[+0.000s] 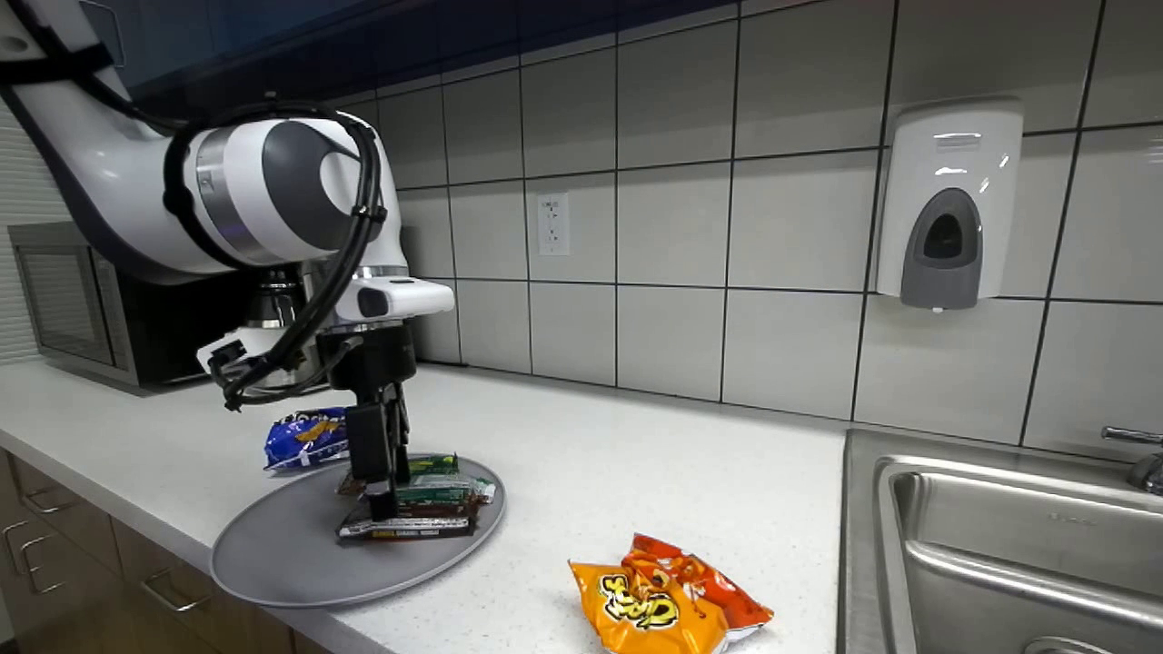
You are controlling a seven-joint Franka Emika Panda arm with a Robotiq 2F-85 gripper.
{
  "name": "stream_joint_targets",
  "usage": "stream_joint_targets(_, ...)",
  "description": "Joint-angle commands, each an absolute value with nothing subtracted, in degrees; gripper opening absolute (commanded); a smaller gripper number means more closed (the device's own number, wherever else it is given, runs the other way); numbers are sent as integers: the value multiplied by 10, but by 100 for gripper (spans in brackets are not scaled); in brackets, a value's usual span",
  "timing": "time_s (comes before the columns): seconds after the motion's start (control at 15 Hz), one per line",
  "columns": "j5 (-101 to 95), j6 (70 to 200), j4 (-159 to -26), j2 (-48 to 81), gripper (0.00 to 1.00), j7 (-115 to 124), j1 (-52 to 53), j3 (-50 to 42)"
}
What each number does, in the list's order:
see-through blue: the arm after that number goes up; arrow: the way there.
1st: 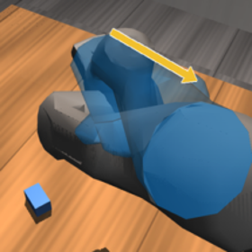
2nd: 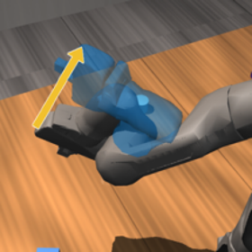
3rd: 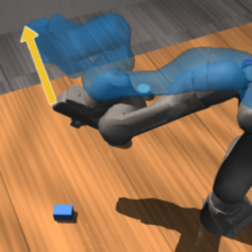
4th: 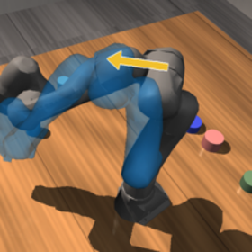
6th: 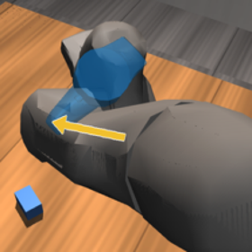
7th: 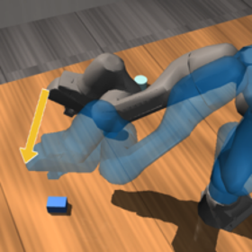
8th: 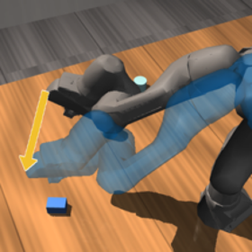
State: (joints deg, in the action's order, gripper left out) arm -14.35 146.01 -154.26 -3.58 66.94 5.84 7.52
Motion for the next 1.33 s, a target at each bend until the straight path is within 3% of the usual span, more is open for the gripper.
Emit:
stream_joint_targets(0.0,-157,1452,-1555,-73,100,647,51,74)
stream_joint_targets(1.27,-143,1441,-1596,-216,100,300,13,60)
